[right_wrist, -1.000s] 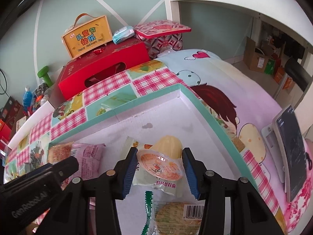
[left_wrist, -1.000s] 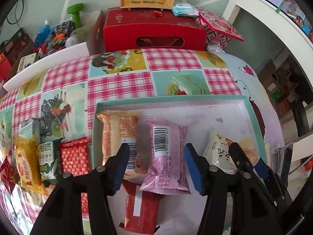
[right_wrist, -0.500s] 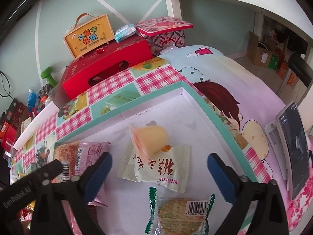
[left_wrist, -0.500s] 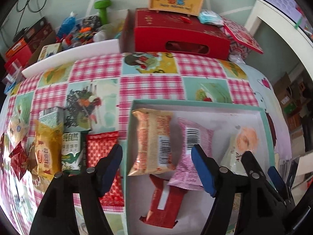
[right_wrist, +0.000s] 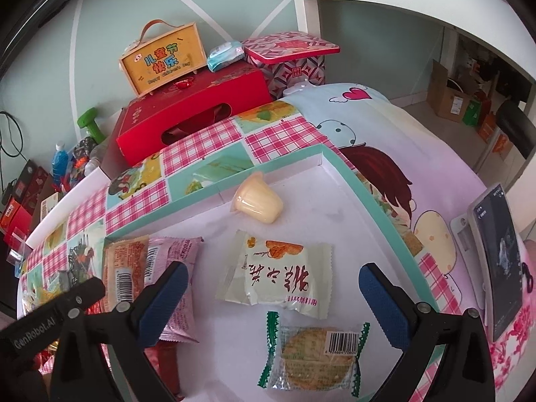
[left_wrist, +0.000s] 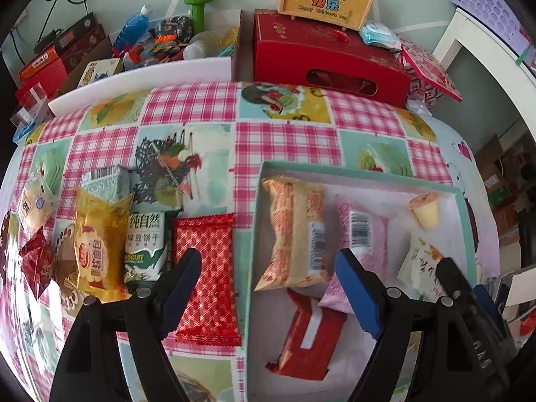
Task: Organize snacks
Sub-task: 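Move both tools back over the snacks on the tablecloth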
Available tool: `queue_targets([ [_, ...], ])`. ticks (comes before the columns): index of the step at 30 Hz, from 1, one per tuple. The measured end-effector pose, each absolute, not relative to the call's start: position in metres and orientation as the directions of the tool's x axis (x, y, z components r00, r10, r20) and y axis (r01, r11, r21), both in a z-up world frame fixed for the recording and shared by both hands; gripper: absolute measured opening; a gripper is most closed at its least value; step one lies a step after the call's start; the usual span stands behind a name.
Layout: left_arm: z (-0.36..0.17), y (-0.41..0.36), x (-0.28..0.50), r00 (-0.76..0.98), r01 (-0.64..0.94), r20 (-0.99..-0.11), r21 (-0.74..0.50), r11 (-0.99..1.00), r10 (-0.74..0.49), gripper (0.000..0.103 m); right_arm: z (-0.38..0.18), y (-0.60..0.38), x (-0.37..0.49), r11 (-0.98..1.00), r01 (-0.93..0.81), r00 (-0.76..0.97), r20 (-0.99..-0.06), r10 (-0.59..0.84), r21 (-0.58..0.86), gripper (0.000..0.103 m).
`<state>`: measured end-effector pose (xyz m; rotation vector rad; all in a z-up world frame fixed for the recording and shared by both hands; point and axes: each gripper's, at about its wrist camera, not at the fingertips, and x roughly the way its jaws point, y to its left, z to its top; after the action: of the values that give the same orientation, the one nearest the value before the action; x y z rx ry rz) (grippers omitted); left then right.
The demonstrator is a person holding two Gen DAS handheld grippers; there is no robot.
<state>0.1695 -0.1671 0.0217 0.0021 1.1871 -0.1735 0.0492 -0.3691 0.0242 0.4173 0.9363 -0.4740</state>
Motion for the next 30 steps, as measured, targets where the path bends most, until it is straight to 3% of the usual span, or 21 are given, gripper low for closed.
queue_targets([
  [19,0.020,-0.055,0.141,0.380,0.000,-0.922,-0.084,0.996,-0.078,0.083,0.039,-0.284,0.070,0.916,0.386,0.501,-0.858,-0.112,0.106,0.103],
  [23,0.015,-0.029,0.134,0.377,-0.072,-0.922,-0.118,0.990,-0.083,0.093,0.039,-0.267,0.072,0.926,0.361,0.507,-0.857,-0.091,0.115,0.103],
  [30,0.016,-0.001,0.126,0.384,-0.113,-0.919,-0.143,0.983,-0.090,0.093,0.035,-0.248,0.074,0.933,0.340,0.496,-0.866,-0.068,0.122,0.103],
])
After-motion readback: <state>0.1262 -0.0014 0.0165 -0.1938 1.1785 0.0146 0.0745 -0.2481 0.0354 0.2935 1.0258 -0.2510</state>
